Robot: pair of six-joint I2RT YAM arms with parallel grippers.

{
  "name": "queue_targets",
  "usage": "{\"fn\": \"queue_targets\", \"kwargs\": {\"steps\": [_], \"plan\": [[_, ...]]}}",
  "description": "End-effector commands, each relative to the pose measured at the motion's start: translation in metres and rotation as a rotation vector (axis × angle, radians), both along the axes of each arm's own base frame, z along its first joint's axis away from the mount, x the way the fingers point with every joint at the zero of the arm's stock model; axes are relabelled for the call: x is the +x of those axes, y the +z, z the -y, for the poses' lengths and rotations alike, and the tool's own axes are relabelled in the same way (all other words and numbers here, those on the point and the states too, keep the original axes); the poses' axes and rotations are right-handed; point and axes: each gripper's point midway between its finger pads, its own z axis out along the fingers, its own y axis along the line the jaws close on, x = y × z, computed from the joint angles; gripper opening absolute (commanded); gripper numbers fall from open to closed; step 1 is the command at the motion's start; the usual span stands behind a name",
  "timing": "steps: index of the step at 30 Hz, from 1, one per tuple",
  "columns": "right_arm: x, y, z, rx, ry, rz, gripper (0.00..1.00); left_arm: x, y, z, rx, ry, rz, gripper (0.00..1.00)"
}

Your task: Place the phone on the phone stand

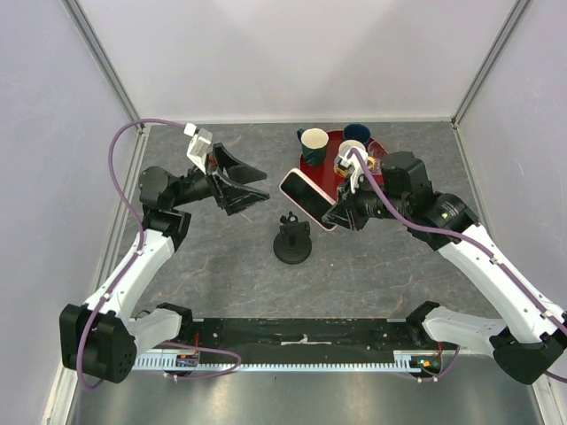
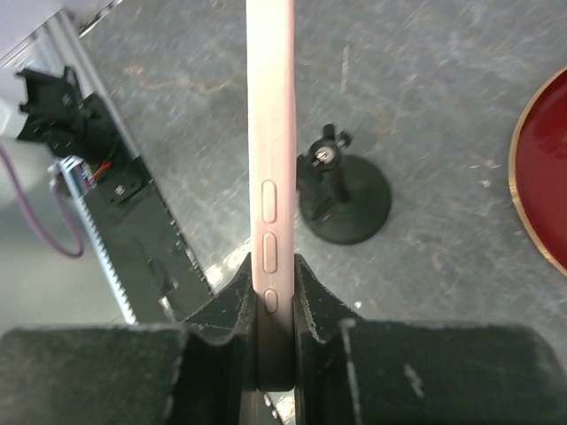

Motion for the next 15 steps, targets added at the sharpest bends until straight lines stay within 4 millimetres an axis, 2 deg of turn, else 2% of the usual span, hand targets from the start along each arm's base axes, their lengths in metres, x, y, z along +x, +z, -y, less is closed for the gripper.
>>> {"fn": "queue_targets", "kwargs": {"steps": [1,4,5,15], "plan": [[-0.032,0.033,-0.009,0.086,0.175,0.037,0.0,-0.026,0.018,0.0,0.044,-0.098,0.223,0.86],[-0.048,0.039,-0.014,0.126,0.259,0.022,0.0,-0.027,0.01,0.004,0.066,-0.183,0.161,0.88],[-0.051,0.04,-0.015,0.133,0.28,0.015,0.0,-0.031,0.014,0.005,0.061,-0.206,0.193,0.88],[-0.056,0.042,-0.026,0.172,0.372,0.014,0.0,-0.068,-0.002,0.03,0.094,-0.423,0.156,0.89]]}}
